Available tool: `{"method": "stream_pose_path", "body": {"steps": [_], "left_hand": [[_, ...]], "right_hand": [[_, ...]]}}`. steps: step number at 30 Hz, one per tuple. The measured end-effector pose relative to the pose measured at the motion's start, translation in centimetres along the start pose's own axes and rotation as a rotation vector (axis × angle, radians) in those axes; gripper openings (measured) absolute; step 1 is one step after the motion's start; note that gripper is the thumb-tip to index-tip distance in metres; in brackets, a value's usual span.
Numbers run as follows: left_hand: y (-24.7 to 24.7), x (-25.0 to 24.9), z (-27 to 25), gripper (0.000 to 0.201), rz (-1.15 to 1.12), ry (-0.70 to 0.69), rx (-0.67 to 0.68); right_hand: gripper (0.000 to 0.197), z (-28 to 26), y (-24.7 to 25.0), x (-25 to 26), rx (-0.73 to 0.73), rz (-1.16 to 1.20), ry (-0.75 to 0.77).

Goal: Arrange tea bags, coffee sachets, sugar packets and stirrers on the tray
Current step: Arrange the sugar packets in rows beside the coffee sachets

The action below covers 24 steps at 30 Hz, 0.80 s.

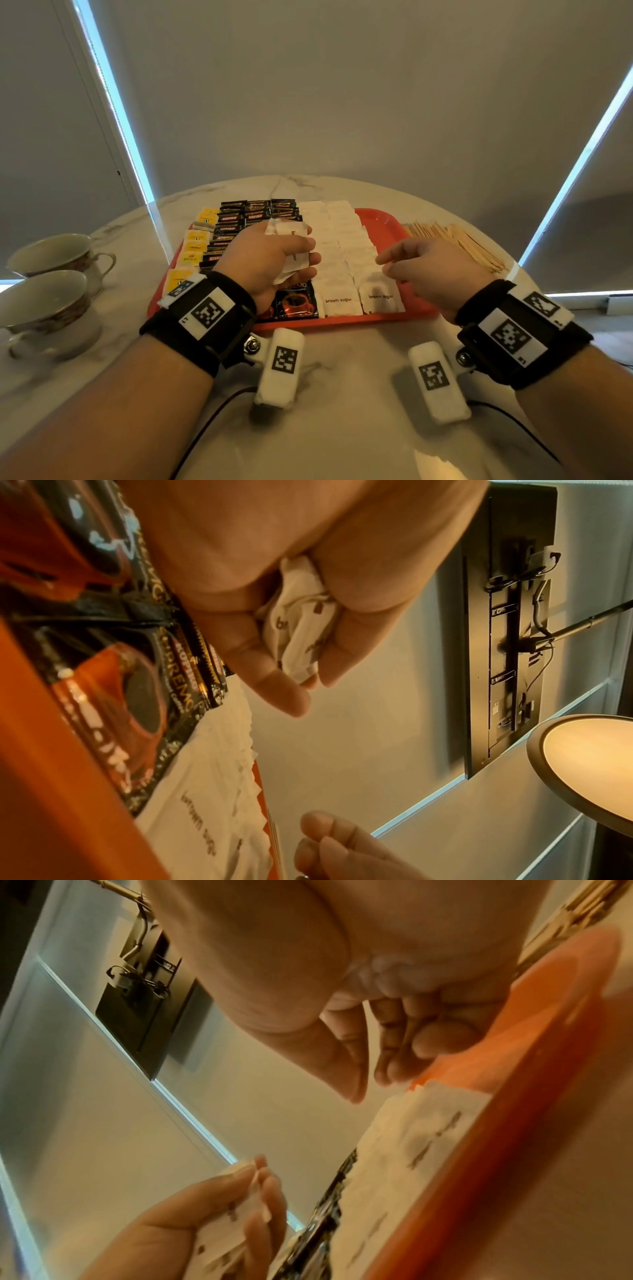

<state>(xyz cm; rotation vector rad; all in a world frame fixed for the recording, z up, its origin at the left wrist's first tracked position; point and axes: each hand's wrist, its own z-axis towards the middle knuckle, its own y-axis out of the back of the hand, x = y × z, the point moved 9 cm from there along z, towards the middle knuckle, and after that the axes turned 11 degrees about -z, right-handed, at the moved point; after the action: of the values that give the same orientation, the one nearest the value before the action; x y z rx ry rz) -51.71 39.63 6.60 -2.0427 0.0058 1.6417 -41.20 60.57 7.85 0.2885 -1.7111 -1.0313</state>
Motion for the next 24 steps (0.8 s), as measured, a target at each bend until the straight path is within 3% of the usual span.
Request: {"method": "stream_pose_path", "body": {"steps": [5,11,14,15,19,22,24], "left_hand": [[-0.1,0.2,0.1,0.020,0.016,0.010,-0.004],[0.3,0.2,0.2,0.023,0.006,0.006,-0.024],[0.3,0.4,0.2,0.021,0.013,0.013,-0.033],[0.2,0.4,0.2,0.020,0.010,0.016,-0.032],[0.2,0.4,0.2,0.014,0.002,0.012,-0.037],[0.3,0.4,0.2,0.013,-0.007,0.013,-0.042],[0.4,0.4,0.2,0.015,-0.008,0.013,-0.051]], "right_hand": [[0.013,-0.5,-2.6,0.0,0.202,0.186,-0.064],[0.009,1.6,-0.5,-1.4,-0.057,0.462,-0.111],[0.004,2.5,-2.4,-2.0,0.019,0.614,-0.156],[0.006,2.4,-2.8,-1.9,0.052,0.650,-0.168],[0.045,1.9,-3.5,-1.4,0.113,0.707,-0.166],[0.038,2.0,-3.7,-1.5,0.115,0.730,-0.170],[0.045,2.5,-3.5,-1.6,0.093,0.701,-0.162]]}}
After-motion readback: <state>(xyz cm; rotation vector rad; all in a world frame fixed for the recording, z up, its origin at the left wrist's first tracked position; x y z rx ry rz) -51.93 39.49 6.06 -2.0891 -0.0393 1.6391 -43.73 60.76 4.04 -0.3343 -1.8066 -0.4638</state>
